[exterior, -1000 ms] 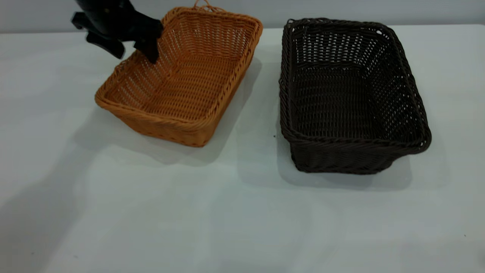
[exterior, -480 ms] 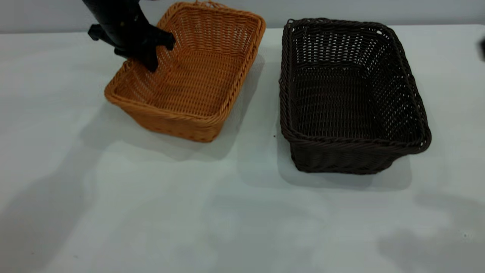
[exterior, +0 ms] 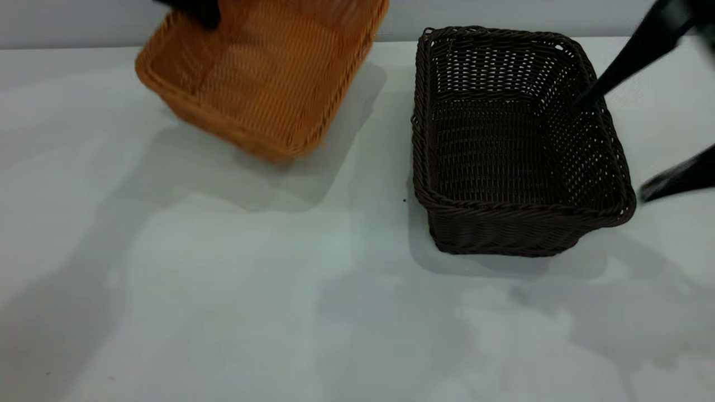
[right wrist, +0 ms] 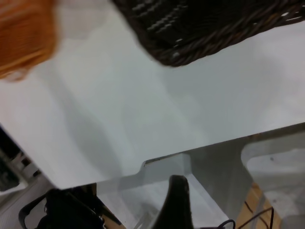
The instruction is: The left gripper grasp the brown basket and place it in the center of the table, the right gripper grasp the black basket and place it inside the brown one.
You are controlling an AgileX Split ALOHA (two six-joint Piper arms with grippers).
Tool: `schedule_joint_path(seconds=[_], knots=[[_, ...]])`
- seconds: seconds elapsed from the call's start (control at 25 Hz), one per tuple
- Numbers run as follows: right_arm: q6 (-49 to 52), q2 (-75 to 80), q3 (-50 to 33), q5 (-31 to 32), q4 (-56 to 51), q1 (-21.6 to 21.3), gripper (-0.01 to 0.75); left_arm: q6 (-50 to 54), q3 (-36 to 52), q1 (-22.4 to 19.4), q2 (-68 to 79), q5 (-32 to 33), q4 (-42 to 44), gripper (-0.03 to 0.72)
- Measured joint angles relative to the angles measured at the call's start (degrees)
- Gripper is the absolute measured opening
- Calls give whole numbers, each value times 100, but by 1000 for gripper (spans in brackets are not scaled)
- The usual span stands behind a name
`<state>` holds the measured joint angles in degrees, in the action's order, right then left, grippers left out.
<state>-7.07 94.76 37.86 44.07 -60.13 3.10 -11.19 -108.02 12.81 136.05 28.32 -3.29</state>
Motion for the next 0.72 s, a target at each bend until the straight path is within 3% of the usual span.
schedule_joint_path(seconds=[0.2,0.72], knots=[[-530,1095,10,-509,-803,317,594,-88,0,0,-150,-75,0,78],[-1982,2142,57,-1415,-3218,318,594,-175,0,0,-150,-79,0,78]])
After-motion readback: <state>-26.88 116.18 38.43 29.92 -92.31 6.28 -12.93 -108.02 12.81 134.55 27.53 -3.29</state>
